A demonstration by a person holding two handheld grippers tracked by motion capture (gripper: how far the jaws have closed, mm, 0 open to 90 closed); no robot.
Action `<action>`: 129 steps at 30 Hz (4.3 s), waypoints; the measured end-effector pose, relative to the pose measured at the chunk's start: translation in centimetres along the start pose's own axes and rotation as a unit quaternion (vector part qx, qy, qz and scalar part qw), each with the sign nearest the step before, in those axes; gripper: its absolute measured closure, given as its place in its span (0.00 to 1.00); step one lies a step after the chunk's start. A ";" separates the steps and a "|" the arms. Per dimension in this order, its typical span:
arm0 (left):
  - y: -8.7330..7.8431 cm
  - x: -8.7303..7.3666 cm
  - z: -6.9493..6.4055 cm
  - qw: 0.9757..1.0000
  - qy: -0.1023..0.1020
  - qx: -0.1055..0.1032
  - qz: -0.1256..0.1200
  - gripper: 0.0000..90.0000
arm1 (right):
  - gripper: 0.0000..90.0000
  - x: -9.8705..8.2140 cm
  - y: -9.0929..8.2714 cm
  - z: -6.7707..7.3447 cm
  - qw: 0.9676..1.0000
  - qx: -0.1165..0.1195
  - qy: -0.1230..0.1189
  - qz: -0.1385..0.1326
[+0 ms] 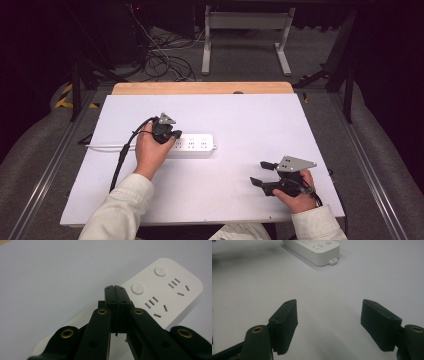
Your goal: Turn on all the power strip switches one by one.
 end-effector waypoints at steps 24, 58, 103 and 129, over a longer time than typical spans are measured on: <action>0.5 -0.2 0.4 1.000 -0.008 0.010 0.015 1.00 | 0.34 0.0 0.1 0.1 1.000 0.002 -0.001 0.001; 0.8 -0.1 0.1 0.999 -0.017 0.031 0.033 1.00 | 0.34 -0.1 0.1 0.2 1.000 0.002 -0.005 0.006; 1.3 1.4 -3.2 0.999 0.018 -0.014 -0.023 1.00 | 0.34 -0.1 0.0 0.1 1.000 0.002 -0.005 0.006; 2.4 1.0 -3.1 0.999 0.032 0.005 -0.016 1.00 | 0.34 -0.1 0.0 0.2 1.000 0.005 -0.006 0.006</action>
Point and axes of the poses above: each handheld gripper's, and its own axes: y roughly forward along the jaws, x roughly out of its top, z roughly to its left, the point moved 6 cm from there along y, roughly forward along the jaws, and after that the axes turned 6 degrees about -y, right-handed, at the moved point
